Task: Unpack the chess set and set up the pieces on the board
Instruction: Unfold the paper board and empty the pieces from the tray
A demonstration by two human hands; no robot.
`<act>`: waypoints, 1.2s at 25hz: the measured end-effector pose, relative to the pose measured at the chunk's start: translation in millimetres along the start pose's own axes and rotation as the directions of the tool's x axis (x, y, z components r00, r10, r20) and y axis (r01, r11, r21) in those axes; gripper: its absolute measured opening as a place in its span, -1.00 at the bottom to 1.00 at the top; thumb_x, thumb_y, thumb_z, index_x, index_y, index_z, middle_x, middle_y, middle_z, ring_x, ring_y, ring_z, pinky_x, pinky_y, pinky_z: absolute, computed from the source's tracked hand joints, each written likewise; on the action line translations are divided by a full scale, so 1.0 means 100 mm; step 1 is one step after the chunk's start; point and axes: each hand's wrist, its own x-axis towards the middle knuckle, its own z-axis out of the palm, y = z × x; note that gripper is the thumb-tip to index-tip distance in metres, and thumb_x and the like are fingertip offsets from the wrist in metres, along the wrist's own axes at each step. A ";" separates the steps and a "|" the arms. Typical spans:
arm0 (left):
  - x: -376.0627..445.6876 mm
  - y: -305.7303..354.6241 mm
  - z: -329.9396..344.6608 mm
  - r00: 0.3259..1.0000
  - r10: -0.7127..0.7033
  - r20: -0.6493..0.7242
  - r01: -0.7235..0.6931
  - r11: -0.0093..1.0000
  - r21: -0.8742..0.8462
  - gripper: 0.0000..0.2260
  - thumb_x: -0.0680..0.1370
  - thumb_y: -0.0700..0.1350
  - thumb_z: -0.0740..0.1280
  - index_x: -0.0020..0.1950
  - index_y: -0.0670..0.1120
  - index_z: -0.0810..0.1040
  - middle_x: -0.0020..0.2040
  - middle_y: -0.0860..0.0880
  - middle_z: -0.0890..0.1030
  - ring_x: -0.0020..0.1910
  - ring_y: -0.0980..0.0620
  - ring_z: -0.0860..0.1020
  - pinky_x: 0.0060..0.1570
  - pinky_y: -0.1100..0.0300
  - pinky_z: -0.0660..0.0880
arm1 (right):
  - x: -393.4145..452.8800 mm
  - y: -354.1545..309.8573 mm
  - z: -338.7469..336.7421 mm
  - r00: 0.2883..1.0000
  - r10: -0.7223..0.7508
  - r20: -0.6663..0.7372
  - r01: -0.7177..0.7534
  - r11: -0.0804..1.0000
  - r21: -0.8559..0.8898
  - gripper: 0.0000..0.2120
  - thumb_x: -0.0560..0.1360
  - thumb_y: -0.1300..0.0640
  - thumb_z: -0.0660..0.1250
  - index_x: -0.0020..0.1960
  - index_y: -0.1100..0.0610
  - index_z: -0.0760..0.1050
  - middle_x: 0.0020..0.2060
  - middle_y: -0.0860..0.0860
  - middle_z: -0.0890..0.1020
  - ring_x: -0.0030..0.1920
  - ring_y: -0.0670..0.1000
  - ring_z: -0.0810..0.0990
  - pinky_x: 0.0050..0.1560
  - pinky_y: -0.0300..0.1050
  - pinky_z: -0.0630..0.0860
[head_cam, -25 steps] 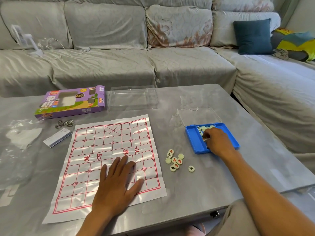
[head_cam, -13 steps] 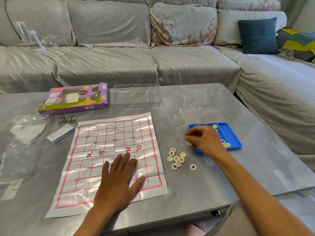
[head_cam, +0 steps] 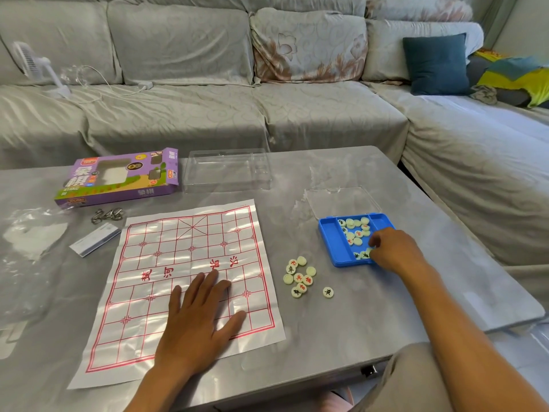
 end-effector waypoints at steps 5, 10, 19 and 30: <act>-0.01 0.02 -0.03 1.000 -0.019 0.015 0.020 1.000 -0.013 -0.25 0.40 0.52 -0.28 0.50 0.23 0.11 0.56 0.14 -0.04 0.55 0.03 -0.08 0.49 -0.16 -0.16 | 0.03 -0.02 0.03 0.997 -0.019 -0.079 0.029 0.991 0.132 -0.77 0.48 0.23 0.33 0.11 0.07 0.57 0.13 0.05 0.59 0.08 0.06 0.54 -0.02 -0.09 0.50; -0.01 0.01 -0.01 1.000 -0.012 0.008 0.012 0.999 -0.034 -0.27 0.43 0.52 -0.22 0.49 0.21 0.17 0.55 0.12 0.03 0.54 0.01 -0.01 0.48 -0.19 -0.11 | 0.01 -0.07 0.09 0.999 -0.042 -0.008 0.042 0.997 0.072 -0.61 0.43 -0.06 0.38 0.24 -0.03 0.47 0.19 0.01 0.54 0.11 0.03 0.51 -0.06 -0.12 0.43; -0.01 0.01 0.02 1.000 -0.007 -0.013 0.007 1.000 -0.021 -0.29 0.44 0.51 -0.20 0.48 0.21 0.19 0.55 0.12 0.05 0.54 0.00 0.01 0.48 -0.19 -0.11 | -0.03 -0.19 0.07 0.998 -0.044 0.039 0.040 0.995 0.092 -0.43 0.42 -0.15 0.41 0.35 0.07 0.41 0.27 0.03 0.47 0.25 0.06 0.43 0.02 -0.12 0.36; -0.01 -0.01 0.05 1.000 0.001 -0.010 -0.001 1.000 -0.010 -0.33 0.46 0.49 -0.16 0.47 0.21 0.21 0.55 0.11 0.09 0.53 -0.02 0.06 0.47 -0.21 -0.05 | 0.07 -0.10 0.10 0.998 -0.041 -0.047 0.047 0.989 0.141 -0.56 0.42 -0.06 0.44 0.24 0.05 0.50 0.20 0.02 0.53 0.18 0.05 0.48 -0.05 -0.15 0.37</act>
